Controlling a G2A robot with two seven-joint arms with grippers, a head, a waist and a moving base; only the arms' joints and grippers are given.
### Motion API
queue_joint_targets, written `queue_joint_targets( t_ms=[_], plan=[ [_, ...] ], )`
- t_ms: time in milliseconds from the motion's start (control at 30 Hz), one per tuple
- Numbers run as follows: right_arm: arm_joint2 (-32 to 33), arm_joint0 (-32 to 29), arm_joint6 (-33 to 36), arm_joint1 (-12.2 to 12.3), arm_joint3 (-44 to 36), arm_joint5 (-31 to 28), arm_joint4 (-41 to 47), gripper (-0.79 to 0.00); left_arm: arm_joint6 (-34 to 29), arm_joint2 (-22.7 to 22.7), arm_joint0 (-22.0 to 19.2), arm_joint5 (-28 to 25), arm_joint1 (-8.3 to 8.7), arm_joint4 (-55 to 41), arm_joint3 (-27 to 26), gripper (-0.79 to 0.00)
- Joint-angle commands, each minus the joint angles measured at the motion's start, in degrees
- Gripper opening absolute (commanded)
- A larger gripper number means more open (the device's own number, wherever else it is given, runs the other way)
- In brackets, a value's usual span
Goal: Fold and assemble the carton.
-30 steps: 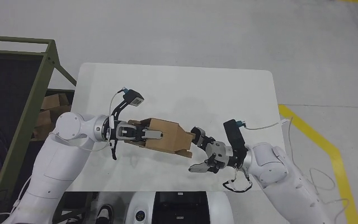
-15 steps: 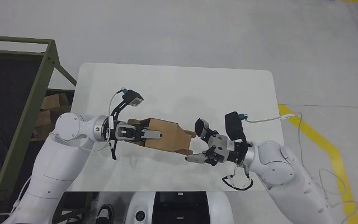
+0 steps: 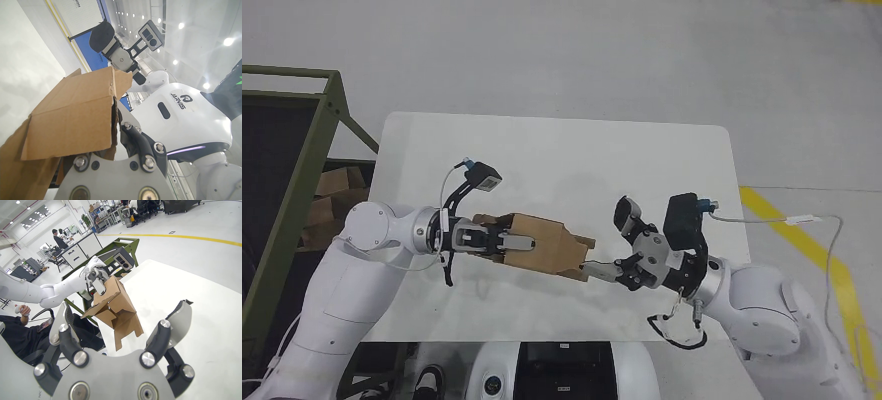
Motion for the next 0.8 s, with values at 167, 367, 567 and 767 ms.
queue_joint_targets(
  t_ms=[167,367,567,767],
  plan=[
    [0.1,-0.1,2.3,0.1,0.5,0.6,0.7,0.000,-0.6,-0.5,0.2,-1.4,0.03,-0.3,-0.5,-0.785],
    [0.1,-0.2,2.5,0.1,2.5,0.2,1.3,0.000,-0.6,-1.3,0.8,-2.2,0.12,-0.6,-1.0,-0.785],
    [0.5,-0.8,1.6,0.2,5.5,-1.3,2.4,0.000,-1.0,-1.7,1.3,-2.9,0.15,-1.0,-1.7,-0.785],
    [1.0,-1.9,-0.5,0.2,5.4,-2.2,1.5,0.000,-0.7,-1.5,1.3,-2.7,0.13,-0.7,-2.0,-0.785]
  ],
)
